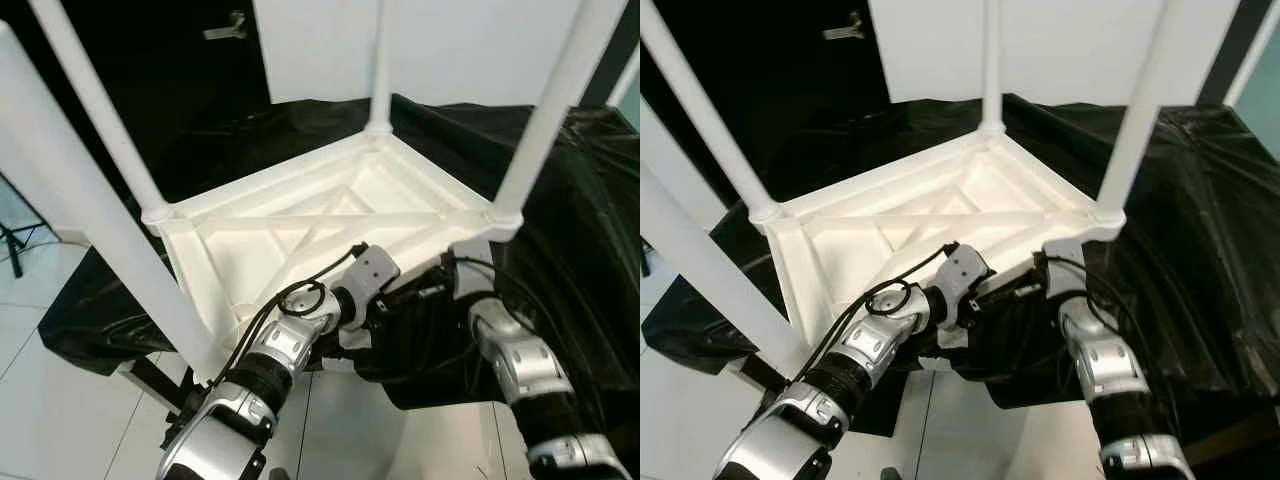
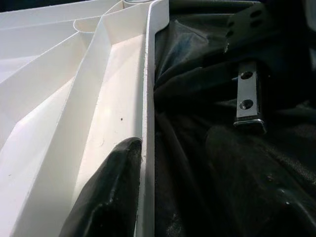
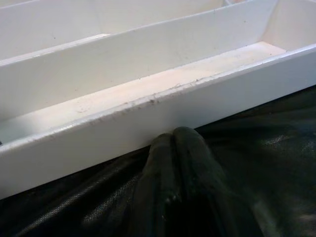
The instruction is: Building children table
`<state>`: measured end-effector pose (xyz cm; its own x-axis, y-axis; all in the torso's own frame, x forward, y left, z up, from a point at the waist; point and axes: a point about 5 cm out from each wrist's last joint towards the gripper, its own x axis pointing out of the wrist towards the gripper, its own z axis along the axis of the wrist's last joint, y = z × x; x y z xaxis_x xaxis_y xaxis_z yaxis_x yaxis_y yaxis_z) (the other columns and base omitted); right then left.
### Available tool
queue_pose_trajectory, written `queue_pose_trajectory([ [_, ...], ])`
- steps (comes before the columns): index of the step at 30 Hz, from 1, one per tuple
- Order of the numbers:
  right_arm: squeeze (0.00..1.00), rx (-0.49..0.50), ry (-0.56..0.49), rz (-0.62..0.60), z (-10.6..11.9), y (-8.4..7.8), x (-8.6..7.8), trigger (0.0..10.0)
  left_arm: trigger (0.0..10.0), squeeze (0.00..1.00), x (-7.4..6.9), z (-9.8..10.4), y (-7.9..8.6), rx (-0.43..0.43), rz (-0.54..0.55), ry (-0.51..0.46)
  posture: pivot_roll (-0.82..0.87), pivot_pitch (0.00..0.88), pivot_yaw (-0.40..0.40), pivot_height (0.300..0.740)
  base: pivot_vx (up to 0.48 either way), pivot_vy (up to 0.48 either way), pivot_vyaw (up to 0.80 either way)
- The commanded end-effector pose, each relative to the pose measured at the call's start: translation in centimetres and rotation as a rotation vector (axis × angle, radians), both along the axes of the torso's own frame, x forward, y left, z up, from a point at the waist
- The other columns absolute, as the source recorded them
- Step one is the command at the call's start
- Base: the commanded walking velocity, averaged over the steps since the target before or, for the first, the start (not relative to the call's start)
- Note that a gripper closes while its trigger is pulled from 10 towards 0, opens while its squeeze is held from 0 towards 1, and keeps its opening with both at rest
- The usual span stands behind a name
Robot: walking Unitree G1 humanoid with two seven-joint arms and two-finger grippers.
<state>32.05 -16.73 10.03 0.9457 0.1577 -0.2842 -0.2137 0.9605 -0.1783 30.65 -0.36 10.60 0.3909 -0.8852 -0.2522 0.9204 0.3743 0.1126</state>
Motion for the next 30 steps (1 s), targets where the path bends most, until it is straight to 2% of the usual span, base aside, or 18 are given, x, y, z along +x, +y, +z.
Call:
queue_pose_trajectory([
  [1, 0.0, -0.02, -0.067, 0.007, 1.4, 0.1, 1.6, 10.0, 10.0, 0.0, -3.0, -2.5, -2.2, 0.042, -0.179, 0.095, -0.09, 0.0, 0.058, 0.74, 0.0, 0.0, 0.0],
  [4, 0.0, -0.032, -0.081, 0.002, 1.6, -0.3, 2.4, 10.0, 10.0, 0.0, -3.1, -2.1, -2.6, 0.024, -0.203, 0.049, -0.09, 0.0, 0.06, 0.74, 0.0, 0.0, 0.0],
  [5, 0.0, -0.051, -0.094, -0.029, 2.0, -1.1, 3.2, 10.0, 10.0, 0.0, -3.0, -0.5, -3.3, -0.091, -0.193, -0.017, -0.08, 0.0, 0.07, 0.74, 0.0, 0.0, 0.0],
  [6, 0.0, -0.051, -0.094, -0.029, 2.0, -1.1, 3.2, 10.0, 10.0, 0.0, -3.0, -0.5, -3.3, -0.091, -0.193, -0.017, -0.08, 0.0, 0.07, 0.74, 0.0, 0.0, 0.0],
  [8, 0.0, -0.067, -0.115, -0.081, 2.6, -2.3, 4.2, 10.0, 10.0, 0.0, -2.8, 2.1, -3.8, -0.269, -0.17, -0.094, -0.08, 0.001, 0.074, 0.74, 0.0, 0.0, 0.0],
  [9, 0.0, -0.067, -0.115, -0.081, 2.6, -2.3, 4.2, 10.0, 10.0, 0.0, -2.8, 2.1, -3.8, -0.269, -0.17, -0.094, -0.08, 0.001, 0.074, 0.74, 0.0, 0.0, 0.0],
  [10, 0.0, -0.073, -0.132, -0.118, 3.1, -2.9, 4.6, 10.0, 10.0, 0.0, -2.7, 3.6, -3.8, -0.375, -0.16, -0.129, -0.07, 0.002, 0.077, 0.74, 0.0, 0.0, 0.0],
  [11, 0.0, -0.073, -0.132, -0.118, 3.1, -2.9, 4.6, 10.0, 10.0, 0.0, -2.7, 3.6, -3.8, -0.375, -0.16, -0.129, -0.07, 0.002, 0.077, 0.74, 0.0, 0.0, 0.0],
  [13, 0.0, -0.068, -0.162, -0.168, 3.7, -3.6, 5.1, 10.0, 10.0, 0.0, -2.6, 5.4, -3.4, -0.508, -0.148, -0.163, -0.07, 0.003, 0.078, 0.74, 0.0, 0.0, 0.0],
  [14, 0.0, -0.068, -0.162, -0.168, 3.7, -3.6, 5.1, 10.0, 10.0, 0.0, -2.6, 5.4, -3.4, -0.508, -0.148, -0.163, -0.07, 0.003, 0.078, 0.74, 0.0, 0.0, 0.0],
  [16, 0.0, -0.058, -0.185, -0.172, 3.9, -3.2, 5.1, 10.0, 10.0, 0.0, -2.5, 6.4, -2.6, -0.596, -0.12, -0.189, -0.07, 0.003, 0.076, 0.74, 0.0, 0.0, 0.0],
  [20, 0.0, -0.055, -0.19, -0.165, 3.8, -2.9, 5.1, 10.0, 10.0, 0.0, -2.4, 6.7, -2.3, -0.621, -0.108, -0.195, -0.07, 0.003, 0.076, 0.74, 0.0, 0.0, 0.0],
  [22, 0.0, -0.044, -0.207, -0.13, 2.9, -1.1, 4.3, 10.0, 10.0, 0.0, -2.1, 6.9, -1.2, -0.67, -0.066, -0.173, -0.06, 0.002, 0.07, 0.74, 0.0, 0.0, 0.0],
  [24, 0.0, -0.027, -0.215, -0.122, 2.2, 0.1, 3.4, 10.0, 10.0, 0.0, -1.9, 6.2, -0.3, -0.656, -0.042, -0.14, -0.06, 0.002, 0.07, 0.74, 0.0, 0.0, 0.0],
  [26, 0.0, -0.027, -0.215, -0.122, 2.2, 0.1, 3.4, 10.0, 10.0, 0.0, -1.9, 6.2, -0.3, -0.656, -0.042, -0.14, -0.06, 0.002, 0.07, 0.74, 0.0, 0.0, 0.0],
  [28, 0.0, 0.022, -0.21, -0.09, 1.6, 1.9, 2.3, 10.0, 10.0, 0.0, -1.5, 4.3, 0.7, -0.577, 0.002, -0.108, -0.07, 0.001, 0.073, 0.74, 0.0, 0.0, 0.0],
  [30, 0.0, 0.022, -0.21, -0.09, 1.6, 1.9, 2.3, 10.0, 10.0, 0.0, -1.5, 4.3, 0.7, -0.577, 0.002, -0.108, -0.07, 0.001, 0.073, 0.74, 0.0, 0.0, 0.0],
])
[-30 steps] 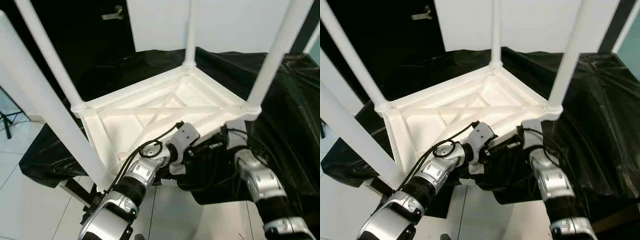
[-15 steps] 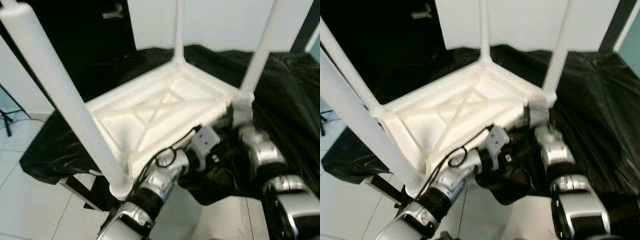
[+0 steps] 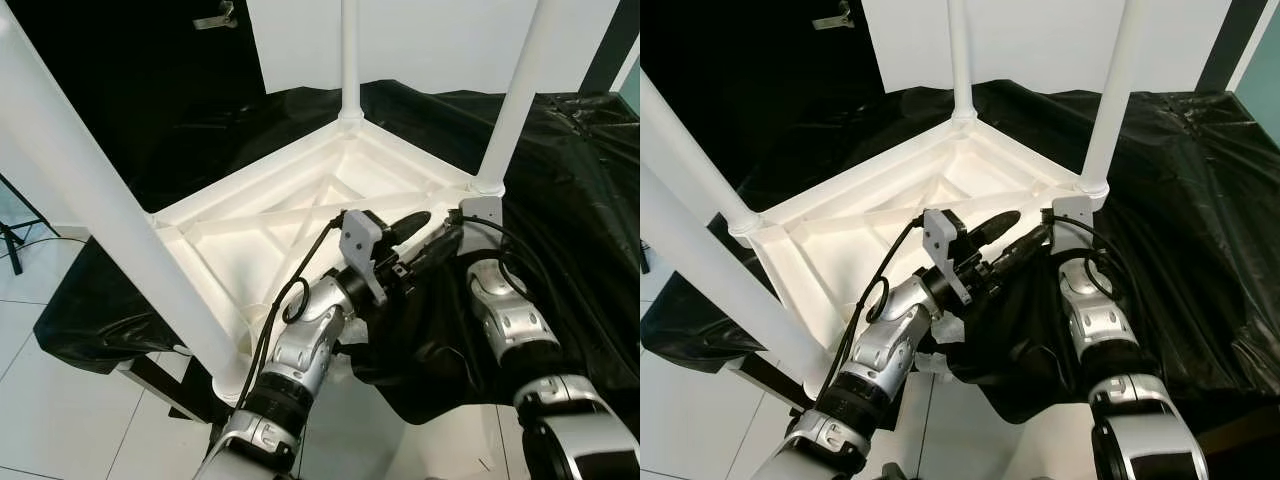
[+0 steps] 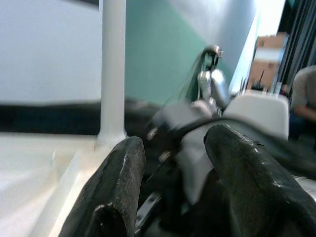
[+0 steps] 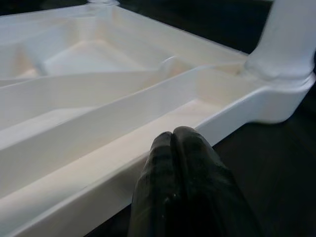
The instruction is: Building children table
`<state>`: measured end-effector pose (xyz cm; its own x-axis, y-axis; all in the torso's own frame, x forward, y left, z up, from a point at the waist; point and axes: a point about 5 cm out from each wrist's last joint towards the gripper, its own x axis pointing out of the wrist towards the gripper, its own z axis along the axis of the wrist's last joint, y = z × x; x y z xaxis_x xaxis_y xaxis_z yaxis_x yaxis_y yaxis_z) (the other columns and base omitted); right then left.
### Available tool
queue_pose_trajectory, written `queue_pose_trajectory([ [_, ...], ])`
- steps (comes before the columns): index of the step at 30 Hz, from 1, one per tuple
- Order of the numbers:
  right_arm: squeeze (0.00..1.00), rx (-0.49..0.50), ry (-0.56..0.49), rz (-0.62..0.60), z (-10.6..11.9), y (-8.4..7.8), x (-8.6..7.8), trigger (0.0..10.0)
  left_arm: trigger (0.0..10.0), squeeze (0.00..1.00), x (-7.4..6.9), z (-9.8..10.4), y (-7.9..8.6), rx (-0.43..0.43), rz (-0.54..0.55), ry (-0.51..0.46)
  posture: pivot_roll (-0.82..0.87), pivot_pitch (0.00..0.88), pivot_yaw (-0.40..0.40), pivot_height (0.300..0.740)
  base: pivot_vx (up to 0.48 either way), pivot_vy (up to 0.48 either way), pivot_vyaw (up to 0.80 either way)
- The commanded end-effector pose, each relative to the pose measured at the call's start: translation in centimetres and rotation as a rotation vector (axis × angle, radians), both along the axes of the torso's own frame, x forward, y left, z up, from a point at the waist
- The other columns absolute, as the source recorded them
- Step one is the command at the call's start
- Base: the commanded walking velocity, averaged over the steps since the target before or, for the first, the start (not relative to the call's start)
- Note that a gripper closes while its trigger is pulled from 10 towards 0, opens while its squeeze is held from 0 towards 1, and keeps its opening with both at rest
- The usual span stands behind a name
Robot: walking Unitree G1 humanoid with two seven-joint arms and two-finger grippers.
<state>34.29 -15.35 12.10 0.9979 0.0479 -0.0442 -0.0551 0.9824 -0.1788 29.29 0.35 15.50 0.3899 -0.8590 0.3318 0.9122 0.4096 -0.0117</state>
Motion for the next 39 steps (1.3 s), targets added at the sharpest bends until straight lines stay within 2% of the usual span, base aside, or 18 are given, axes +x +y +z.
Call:
queue_pose_trajectory([
  [1, 0.0, 0.013, 0.035, 0.072, -0.8, 2.0, -0.8, 10.0, 10.0, 0.0, 0.1, -1.8, 0.7, 0.074, 0.015, 0.044, -0.07, 0.001, 0.073, 0.74, 0.0, 0.0, 0.0],
  [2, 0.0, 0.032, 0.038, 0.118, -0.9, 3.3, -1.7, 10.0, 10.0, 0.0, 0.0, -2.8, 1.2, 0.124, 0.015, 0.071, -0.08, 0.001, 0.069, 0.74, 0.0, 0.0, 0.0],
  [4, 0.0, 0.032, 0.038, 0.118, -0.9, 3.3, -1.7, 10.0, 10.0, 0.0, 0.0, -2.8, 1.2, 0.124, 0.015, 0.071, -0.08, 0.001, 0.069, 0.74, 0.0, 0.0, 0.0],
  [5, 0.0, 0.05, 0.041, 0.148, -1.0, 4.2, -2.4, 10.0, 10.0, 0.0, -0.2, -3.6, 1.7, 0.159, 0.0, 0.093, -0.08, 0.002, 0.068, 0.74, 0.0, 0.0, 0.0],
  [7, 0.0, 0.058, 0.045, 0.157, -1.2, 4.6, -2.9, 10.0, 10.0, 0.0, -0.6, -4.2, 2.2, 0.174, -0.035, 0.126, -0.08, 0.002, 0.066, 0.74, 0.0, 0.0, 0.0],
  [11, 0.0, 0.061, 0.047, 0.14, -1.3, 4.6, -3.2, 10.0, 10.0, 0.0, -0.9, -4.6, 2.8, 0.171, -0.068, 0.158, -0.08, 0.002, 0.065, 0.74, 0.0, 0.0, 0.0],
  [15, 0.0, 0.041, 0.031, 0.028, -1.7, 3.1, -4.0, 10.0, 10.0, 0.0, -1.8, -4.9, 5.0, 0.103, -0.108, 0.203, -0.08, 0.006, 0.062, 0.74, 0.0, 0.0, 0.0],
  [17, 0.0, 0.041, 0.031, 0.028, -1.7, 3.1, -4.0, 10.0, 10.0, 0.0, -1.8, -4.9, 5.0, 0.103, -0.108, 0.203, -0.08, 0.006, 0.062, 0.74, 0.0, 0.0, 0.0],
  [19, 0.0, 0.033, 0.049, -0.007, -2.2, 2.6, -5.0, 10.0, 10.0, 0.0, -2.7, -4.9, 6.7, 0.035, -0.095, 0.214, -0.08, 0.013, 0.06, 0.74, 0.0, 0.0, 0.0],
  [21, 0.0, 0.033, 0.049, -0.007, -2.2, 2.6, -5.0, 10.0, 10.0, 0.0, -2.7, -4.9, 6.7, 0.035, -0.095, 0.214, -0.08, 0.013, 0.06, 0.74, 0.0, 0.0, 0.0],
  [22, 0.0, 0.033, 0.06, -0.011, -2.3, 2.5, -5.3, 10.0, 10.0, 0.0, -3.2, -5.1, 7.4, 0.02, -0.093, 0.219, -0.08, 0.013, 0.06, 0.74, 0.0, 0.0, 0.0],
  [23, 0.0, 0.033, 0.06, -0.011, -2.3, 2.5, -5.3, 10.0, 10.0, 0.0, -3.2, -5.1, 7.4, 0.02, -0.093, 0.219, -0.08, 0.013, 0.06, 0.74, 0.0, 0.0, 0.0],
  [24, 0.0, 0.029, 0.066, -0.01, -2.4, 2.6, -5.5, 10.0, 10.0, 0.0, -3.9, -5.4, 8.1, 0.019, -0.098, 0.229, -0.07, 0.015, 0.059, 0.74, 0.0, 0.0, 0.0],
  [27, 0.0, 0.023, 0.068, -0.009, -2.5, 2.6, -5.5, 10.0, 10.0, 0.0, -4.5, -5.8, 8.8, 0.024, -0.101, 0.241, -0.07, 0.016, 0.058, 0.74, 0.0, 0.0, 0.0],
  [30, 0.0, -0.017, 0.054, 0.024, -2.0, 2.7, -5.0, 10.0, 10.0, 0.0, -5.4, -6.0, 10.0, 0.029, -0.096, 0.267, -0.06, 0.015, 0.057, 0.74, 0.0, 0.0, 0.0],
  [37, 0.0, -0.025, 0.051, 0.037, -1.8, 2.8, -4.9, 10.0, 10.0, 0.0, -5.6, -5.9, 10.2, 0.027, -0.096, 0.27, -0.06, 0.015, 0.057, 0.74, 0.0, 0.0, 0.0],
  [39, 0.0, -0.058, 0.041, 0.071, -1.4, 2.8, -3.9, 10.0, 10.0, 0.0, -6.4, -5.8, 10.9, 0.012, -0.126, 0.3, -0.05, 0.015, 0.058, 0.74, 0.0, 0.0, 0.0],
])
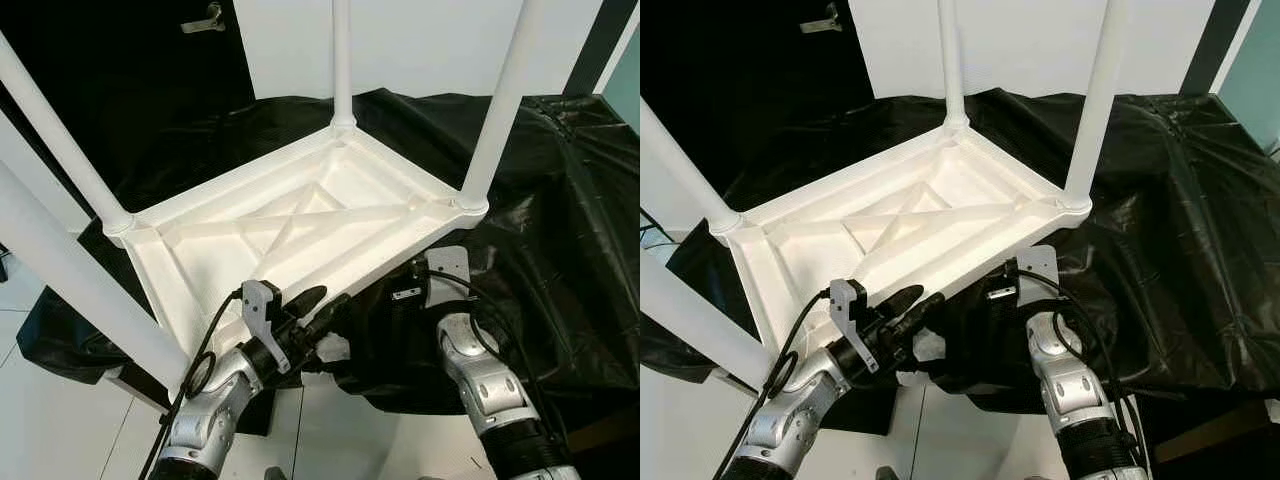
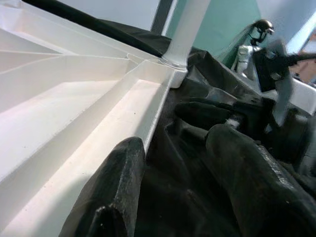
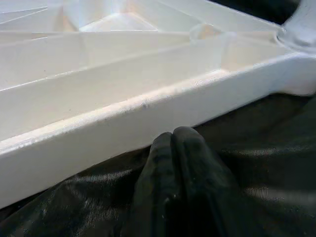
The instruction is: Building children table
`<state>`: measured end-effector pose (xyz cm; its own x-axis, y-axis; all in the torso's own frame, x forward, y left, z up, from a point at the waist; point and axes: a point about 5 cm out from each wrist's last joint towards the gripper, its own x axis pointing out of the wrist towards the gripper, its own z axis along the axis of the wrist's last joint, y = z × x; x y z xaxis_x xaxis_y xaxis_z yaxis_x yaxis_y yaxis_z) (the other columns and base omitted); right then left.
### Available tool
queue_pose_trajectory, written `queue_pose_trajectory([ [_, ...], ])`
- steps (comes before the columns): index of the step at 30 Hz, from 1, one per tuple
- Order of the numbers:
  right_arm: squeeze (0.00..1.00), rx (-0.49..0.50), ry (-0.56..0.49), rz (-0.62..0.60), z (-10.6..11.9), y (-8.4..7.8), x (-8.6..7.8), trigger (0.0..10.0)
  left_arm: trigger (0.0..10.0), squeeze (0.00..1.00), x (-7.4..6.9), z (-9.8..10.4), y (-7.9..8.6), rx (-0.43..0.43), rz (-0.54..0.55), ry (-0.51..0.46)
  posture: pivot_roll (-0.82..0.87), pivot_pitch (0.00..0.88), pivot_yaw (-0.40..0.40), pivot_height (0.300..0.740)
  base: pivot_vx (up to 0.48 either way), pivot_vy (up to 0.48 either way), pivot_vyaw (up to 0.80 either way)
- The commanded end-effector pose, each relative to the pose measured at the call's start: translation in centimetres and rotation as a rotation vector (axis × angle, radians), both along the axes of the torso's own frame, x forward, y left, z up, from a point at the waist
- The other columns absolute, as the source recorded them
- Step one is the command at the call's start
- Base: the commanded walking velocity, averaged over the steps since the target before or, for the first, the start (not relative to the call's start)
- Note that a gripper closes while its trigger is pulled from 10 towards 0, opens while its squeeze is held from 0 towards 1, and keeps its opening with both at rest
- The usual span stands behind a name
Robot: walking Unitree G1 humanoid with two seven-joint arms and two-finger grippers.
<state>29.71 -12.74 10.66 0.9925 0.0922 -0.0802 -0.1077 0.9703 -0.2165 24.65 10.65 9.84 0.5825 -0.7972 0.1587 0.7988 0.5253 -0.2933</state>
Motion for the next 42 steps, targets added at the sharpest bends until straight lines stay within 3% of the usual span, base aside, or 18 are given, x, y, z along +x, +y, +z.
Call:
queue_pose_trajectory([
  [1, 0.0, -0.025, 0.006, 0.029, 0.3, 0.2, 1.0, 10.0, 10.0, 0.0, -2.2, -0.2, 1.0, -0.05, -0.269, -0.014, -0.05, 0.015, 0.057, 0.74, 0.0, 0.0, 0.0],
  [8, 0.0, -0.043, -0.005, 0.031, 0.8, 0.3, 2.0, 10.0, 10.0, 0.0, -3.2, -0.6, 1.8, -0.044, -0.302, 0.031, -0.04, 0.014, 0.057, 0.74, 0.0, 0.0, 0.0],
  [9, 0.0, -0.055, -0.028, 0.059, 1.5, 0.8, 2.8, 10.0, 10.0, 0.0, -3.5, -0.9, 2.2, -0.029, -0.299, 0.044, -0.04, 0.011, 0.056, 0.74, 0.0, 0.0, 0.0],
  [14, 0.0, -0.064, -0.043, 0.098, 2.1, 1.1, 3.1, 10.0, 10.0, 0.0, -3.4, -1.3, 2.4, 0.016, -0.258, 0.064, -0.03, 0.007, 0.051, 0.74, 0.0, 0.0, 0.0],
  [20, 0.0, -0.069, 0.033, 0.102, 0.7, 0.1, 3.5, 10.0, 10.0, 0.0, -3.4, -1.4, 2.1, 0.031, -0.242, 0.099, -0.04, 0.008, 0.054, 0.74, 0.0, 0.0, 0.0],
  [23, 0.0, -0.085, 0.116, 0.027, -0.5, -2.4, 5.1, 10.0, 10.0, 0.0, -3.6, -1.5, 2.0, 0.034, -0.278, 0.133, -0.04, 0.006, 0.057, 0.74, 0.0, 0.0, 0.0],
  [28, 0.0, -0.082, 0.12, 0.005, 0.0, -3.1, 5.9, 10.0, 10.0, 0.0, -3.8, -1.5, 2.1, 0.037, -0.301, 0.152, -0.03, 0.005, 0.054, 0.74, 0.0, 0.0, 0.0],
  [31, 0.0, -0.071, 0.079, -0.002, 1.4, -3.2, 6.6, 10.0, 10.0, 0.0, -3.8, -1.7, 2.6, 0.043, -0.288, 0.164, -0.02, 0.004, 0.049, 0.74, 0.0, 0.0, 0.0],
  [33, 0.0, -0.059, 0.045, -0.011, 2.2, -3.0, 6.6, 10.0, 10.0, 0.0, -3.7, -1.8, 3.0, 0.045, -0.264, 0.16, -0.01, 0.004, 0.047, 0.74, 0.0, 0.0, 0.0],
  [40, 0.0, 0.019, 0.018, 0.115, 1.6, 0.4, 4.6, 10.0, 10.0, 0.0, -4.7, -2.6, 3.4, 0.041, -0.286, 0.205, -0.01, 0.01, 0.046, 0.74, 0.0, 0.0, 0.0],
  [42, 0.0, 0.019, 0.018, 0.115, 1.6, 0.4, 4.6, 10.0, 10.0, 0.0, -4.7, -2.6, 3.4, 0.041, -0.286, 0.205, -0.01, 0.01, 0.046, 0.74, 0.0, 0.0, 0.0],
])
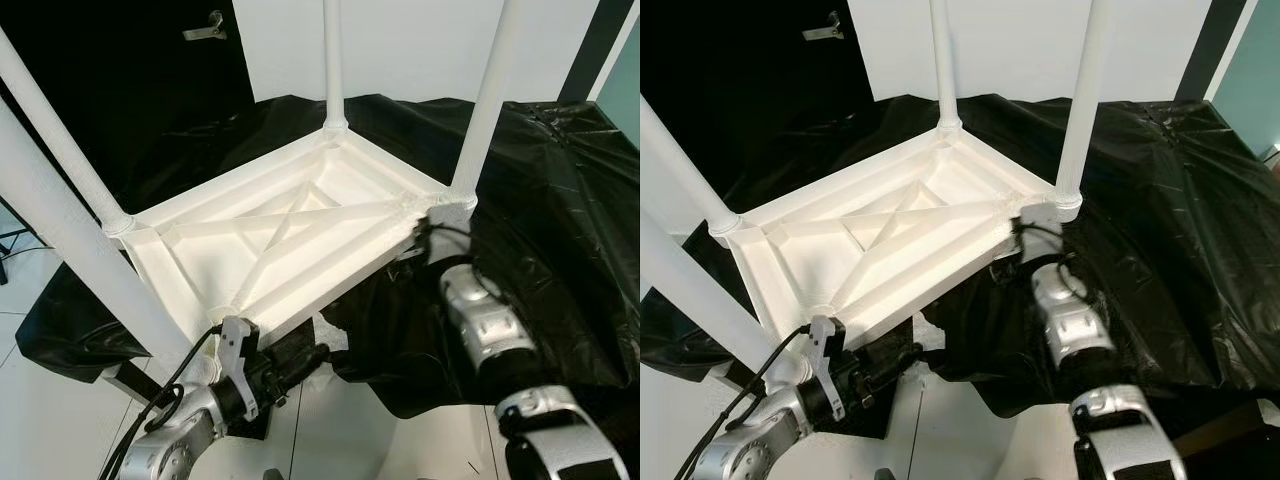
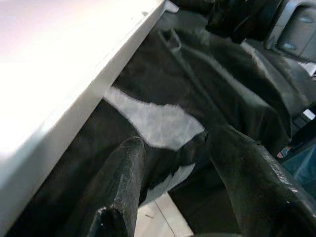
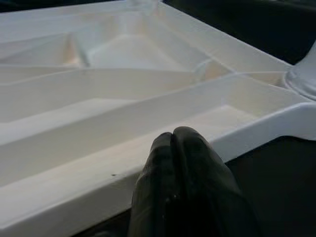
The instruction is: Building children table
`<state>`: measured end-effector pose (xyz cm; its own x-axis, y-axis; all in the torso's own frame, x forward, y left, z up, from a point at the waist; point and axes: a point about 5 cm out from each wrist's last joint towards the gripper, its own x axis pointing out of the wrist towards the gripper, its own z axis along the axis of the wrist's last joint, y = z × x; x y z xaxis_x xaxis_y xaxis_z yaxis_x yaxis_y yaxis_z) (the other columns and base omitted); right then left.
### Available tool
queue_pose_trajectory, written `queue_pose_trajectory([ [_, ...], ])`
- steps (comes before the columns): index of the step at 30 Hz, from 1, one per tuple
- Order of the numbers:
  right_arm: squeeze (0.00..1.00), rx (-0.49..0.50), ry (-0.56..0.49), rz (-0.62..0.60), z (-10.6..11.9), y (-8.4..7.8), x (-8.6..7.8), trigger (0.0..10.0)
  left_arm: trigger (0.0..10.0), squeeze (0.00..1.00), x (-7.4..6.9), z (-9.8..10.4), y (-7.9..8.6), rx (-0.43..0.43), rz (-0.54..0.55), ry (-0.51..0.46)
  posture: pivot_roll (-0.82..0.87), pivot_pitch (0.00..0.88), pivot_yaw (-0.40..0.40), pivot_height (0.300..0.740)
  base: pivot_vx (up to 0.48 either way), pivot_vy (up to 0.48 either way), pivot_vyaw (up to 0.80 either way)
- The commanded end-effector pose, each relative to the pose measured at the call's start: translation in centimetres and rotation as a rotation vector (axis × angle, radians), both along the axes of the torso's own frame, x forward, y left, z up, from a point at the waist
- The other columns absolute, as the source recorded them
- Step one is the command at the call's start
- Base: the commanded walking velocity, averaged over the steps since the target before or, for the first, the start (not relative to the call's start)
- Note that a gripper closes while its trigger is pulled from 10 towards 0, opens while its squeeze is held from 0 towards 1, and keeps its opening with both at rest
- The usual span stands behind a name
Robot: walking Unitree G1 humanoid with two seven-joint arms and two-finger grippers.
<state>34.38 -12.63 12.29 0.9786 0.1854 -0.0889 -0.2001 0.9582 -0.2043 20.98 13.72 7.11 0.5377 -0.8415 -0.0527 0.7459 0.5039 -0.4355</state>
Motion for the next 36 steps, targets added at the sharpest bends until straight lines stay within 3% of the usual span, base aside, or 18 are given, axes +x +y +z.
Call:
queue_pose_trajectory([
  [1, 0.0, 0.006, 0.019, 0.06, -0.6, 0.9, -0.3, 10.0, 10.0, 0.0, -1.2, 0.2, 0.4, -0.073, -0.212, -0.025, -0.01, 0.011, 0.05, 0.74, 0.0, 0.0, 0.0],
  [5, 0.0, 0.0, 0.051, 0.079, -1.3, 0.7, -0.1, 10.0, 10.0, 0.0, -1.1, 0.5, 0.3, -0.077, -0.223, -0.036, -0.02, 0.008, 0.055, 0.74, 0.0, 0.0, 0.0],
  [9, 0.0, 0.013, 0.103, 0.055, -0.9, -0.7, 1.4, 10.0, 10.0, 0.0, -0.8, 1.1, 0.2, -0.084, -0.227, -0.051, -0.01, 0.001, 0.051, 0.74, 0.0, 0.0, 0.0],
  [15, 0.0, 0.027, 0.139, 0.03, -1.0, -1.3, 1.7, 10.0, 10.0, 0.0, -0.7, 1.1, 0.2, -0.084, -0.22, -0.055, -0.01, 0.0, 0.046, 0.74, 0.0, 0.0, 0.0],
  [17, 0.0, 0.02, 0.189, -0.043, -1.8, -2.8, 1.9, 10.0, 10.0, 0.0, -0.7, 0.8, 0.4, -0.084, -0.212, -0.053, 0.0, 0.0, 0.04, 0.74, 0.0, 0.0, 0.0],
  [20, 0.0, 0.016, 0.207, -0.074, -2.1, -3.5, 1.9, 10.0, 10.0, 0.0, -0.7, 0.7, 0.5, -0.085, -0.209, -0.052, 0.0, 0.0, 0.04, 0.74, 0.0, 0.0, 0.0],
  [23, 0.0, -0.085, 0.238, -0.277, -2.4, -8.5, 2.1, 10.0, 10.0, 0.0, -1.0, -0.1, 1.0, -0.086, -0.201, -0.042, 0.01, 0.001, 0.041, 0.74, 0.0, 0.0, 0.0],
  [25, 0.0, -0.085, 0.238, -0.277, -2.4, -8.5, 2.1, 10.0, 10.0, 0.0, -1.0, -0.1, 1.0, -0.086, -0.201, -0.042, 0.01, 0.001, 0.041, 0.74, 0.0, 0.0, 0.0],
  [27, 0.0, -0.115, 0.225, -0.347, -1.8, -10.2, 2.2, 10.0, 10.0, 0.0, -1.2, -0.4, 1.1, -0.084, -0.203, -0.034, 0.01, 0.001, 0.041, 0.74, 0.0, 0.0, 0.0],
  [29, 0.0, -0.122, 0.21, -0.358, -1.4, -10.6, 2.4, 10.0, 10.0, 0.0, -1.3, -0.4, 1.1, -0.084, -0.205, -0.031, 0.01, 0.004, 0.044, 0.74, 0.0, 0.0, 0.0],
  [30, 0.0, -0.122, 0.21, -0.358, -1.4, -10.6, 2.4, 10.0, 10.0, 0.0, -1.3, -0.4, 1.1, -0.084, -0.205, -0.031, 0.01, 0.004, 0.044, 0.74, 0.0, 0.0, 0.0],
  [32, 0.0, -0.106, 0.084, -0.298, 0.8, -8.7, 3.3, 10.0, 10.0, 0.0, -1.5, -0.2, 1.1, -0.077, -0.217, -0.022, 0.01, 0.008, 0.048, 0.74, 0.0, 0.0, 0.0],
  [34, 0.0, -0.1, 0.042, -0.268, 1.5, -7.8, 3.5, 10.0, 10.0, 0.0, -1.6, -0.1, 1.1, -0.075, -0.221, -0.02, 0.01, 0.008, 0.048, 0.74, 0.0, 0.0, 0.0],
  [36, 0.0, -0.048, -0.023, -0.117, 2.4, -4.0, 3.5, 10.0, 10.0, 0.0, -1.6, 0.2, 0.9, -0.078, -0.225, -0.026, 0.01, 0.007, 0.051, 0.74, 0.0, 0.0, 0.0],
])
